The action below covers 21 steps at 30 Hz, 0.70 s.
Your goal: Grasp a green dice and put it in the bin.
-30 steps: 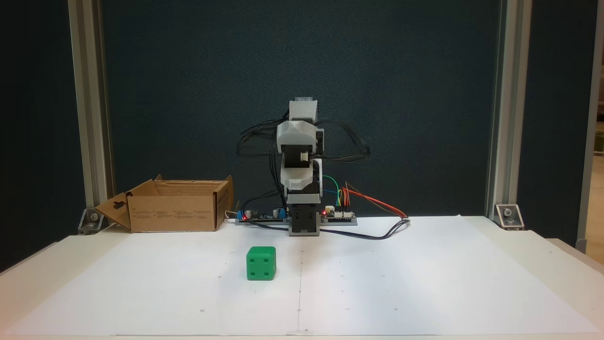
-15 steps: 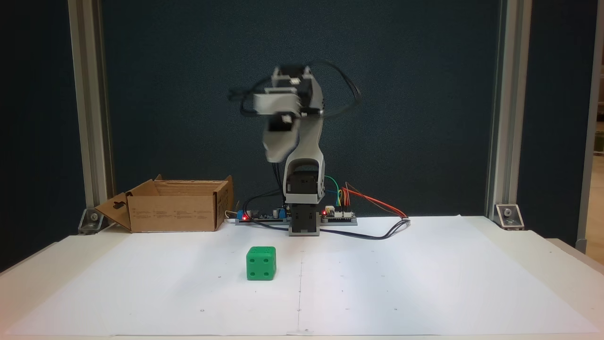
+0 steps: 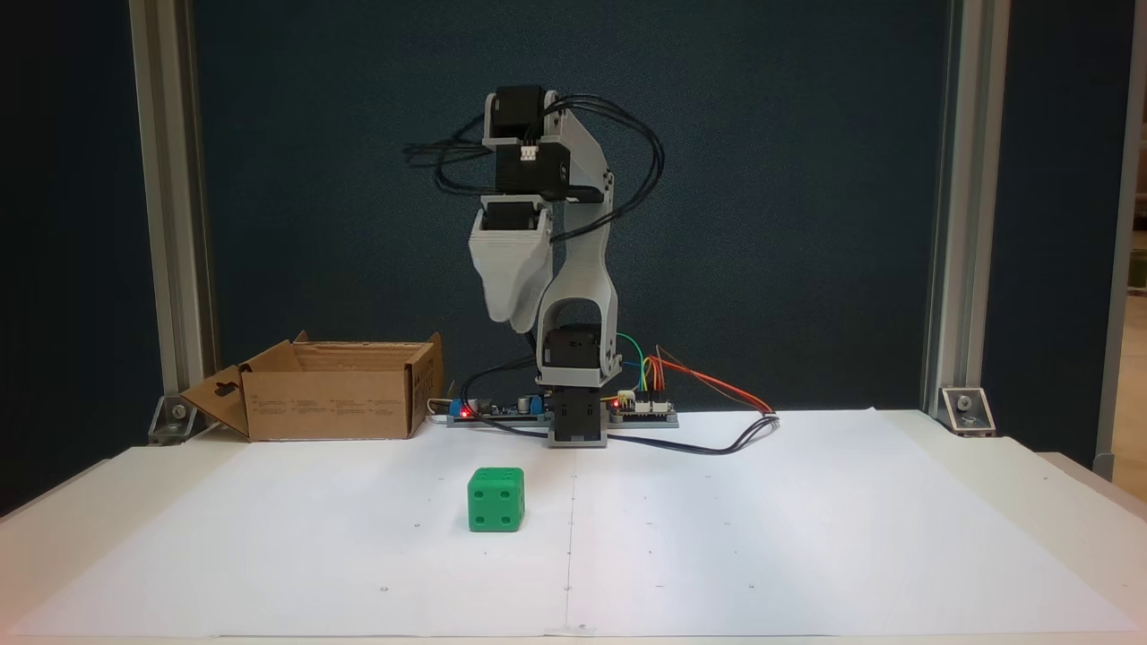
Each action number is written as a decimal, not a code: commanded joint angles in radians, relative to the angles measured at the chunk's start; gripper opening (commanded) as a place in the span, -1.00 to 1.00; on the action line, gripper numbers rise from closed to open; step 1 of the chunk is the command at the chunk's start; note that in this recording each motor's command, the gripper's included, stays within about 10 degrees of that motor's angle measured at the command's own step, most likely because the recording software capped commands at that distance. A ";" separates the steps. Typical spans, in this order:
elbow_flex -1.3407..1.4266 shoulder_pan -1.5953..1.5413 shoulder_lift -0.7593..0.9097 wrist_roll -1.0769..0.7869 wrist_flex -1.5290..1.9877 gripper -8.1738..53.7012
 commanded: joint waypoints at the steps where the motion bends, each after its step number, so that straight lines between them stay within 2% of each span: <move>1: -0.074 -0.025 -0.018 -0.091 0.165 0.72; 12: -0.112 -0.078 -0.229 -0.106 0.035 0.73; 21: -0.117 0.011 -0.351 -0.100 -0.152 0.71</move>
